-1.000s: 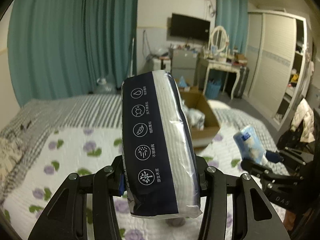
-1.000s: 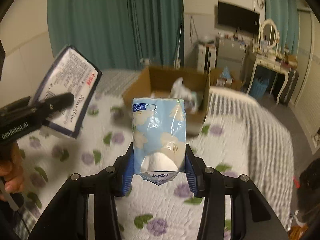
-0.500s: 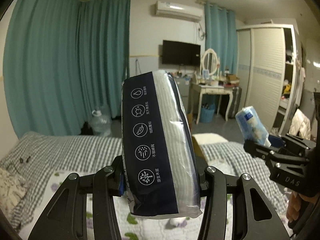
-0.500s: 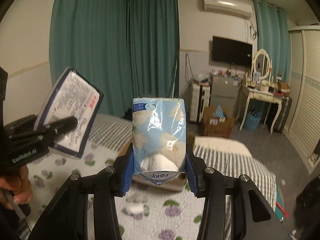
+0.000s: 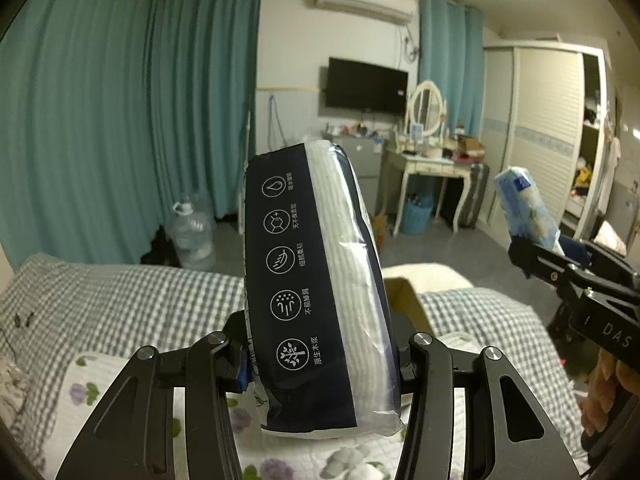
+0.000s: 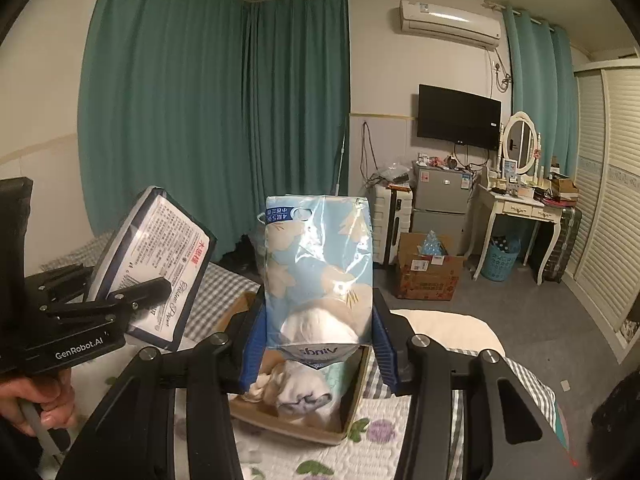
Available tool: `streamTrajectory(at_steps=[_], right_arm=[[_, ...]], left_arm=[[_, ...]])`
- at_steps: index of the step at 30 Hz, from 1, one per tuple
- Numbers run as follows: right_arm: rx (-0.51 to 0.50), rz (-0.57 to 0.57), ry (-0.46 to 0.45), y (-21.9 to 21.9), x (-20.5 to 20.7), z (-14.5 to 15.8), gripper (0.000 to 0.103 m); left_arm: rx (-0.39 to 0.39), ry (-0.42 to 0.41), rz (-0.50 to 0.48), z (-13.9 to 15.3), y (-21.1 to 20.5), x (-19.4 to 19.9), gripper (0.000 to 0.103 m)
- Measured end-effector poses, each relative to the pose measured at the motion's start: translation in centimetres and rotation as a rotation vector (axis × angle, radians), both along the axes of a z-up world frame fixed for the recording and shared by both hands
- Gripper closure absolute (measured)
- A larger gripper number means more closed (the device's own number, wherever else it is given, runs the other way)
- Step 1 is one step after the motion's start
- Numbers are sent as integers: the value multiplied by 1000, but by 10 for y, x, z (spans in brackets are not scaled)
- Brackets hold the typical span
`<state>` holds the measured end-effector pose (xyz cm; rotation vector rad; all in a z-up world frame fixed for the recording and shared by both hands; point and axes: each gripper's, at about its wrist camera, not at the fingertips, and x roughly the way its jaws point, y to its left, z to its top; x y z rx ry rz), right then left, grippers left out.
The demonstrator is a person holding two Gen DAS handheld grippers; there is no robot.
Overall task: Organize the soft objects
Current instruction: 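Carry the tissue pack and cotton pack over the box and open both tools, then withdraw both tools from the box toward the remaining white items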
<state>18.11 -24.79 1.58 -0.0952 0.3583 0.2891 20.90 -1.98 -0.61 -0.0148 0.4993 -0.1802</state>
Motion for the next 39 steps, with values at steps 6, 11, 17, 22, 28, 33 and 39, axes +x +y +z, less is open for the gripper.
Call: streamTrajectory(at_steps=[6, 11, 17, 22, 28, 33, 39], right_arm=[[-29, 8, 61, 7, 51, -49, 57], [-43, 20, 142, 5, 84, -98, 56], [-89, 6, 228, 9, 118, -137, 56], [-123, -1, 322, 15, 136, -166, 56], [-127, -3, 343, 14, 143, -180, 53], [-123, -14, 324, 15, 136, -178, 50], [-84, -54, 234, -5, 113, -148, 39]], left_arm=[[41, 90, -9, -48, -14, 40, 56], [68, 189, -34, -94, -24, 63, 56], [97, 272, -67, -128, -39, 79, 56], [163, 284, -47, -146, -46, 83, 54], [195, 268, -54, -149, -48, 82, 51], [188, 263, -39, -142, -41, 81, 45], [140, 161, -1, -113, -29, 61, 24]])
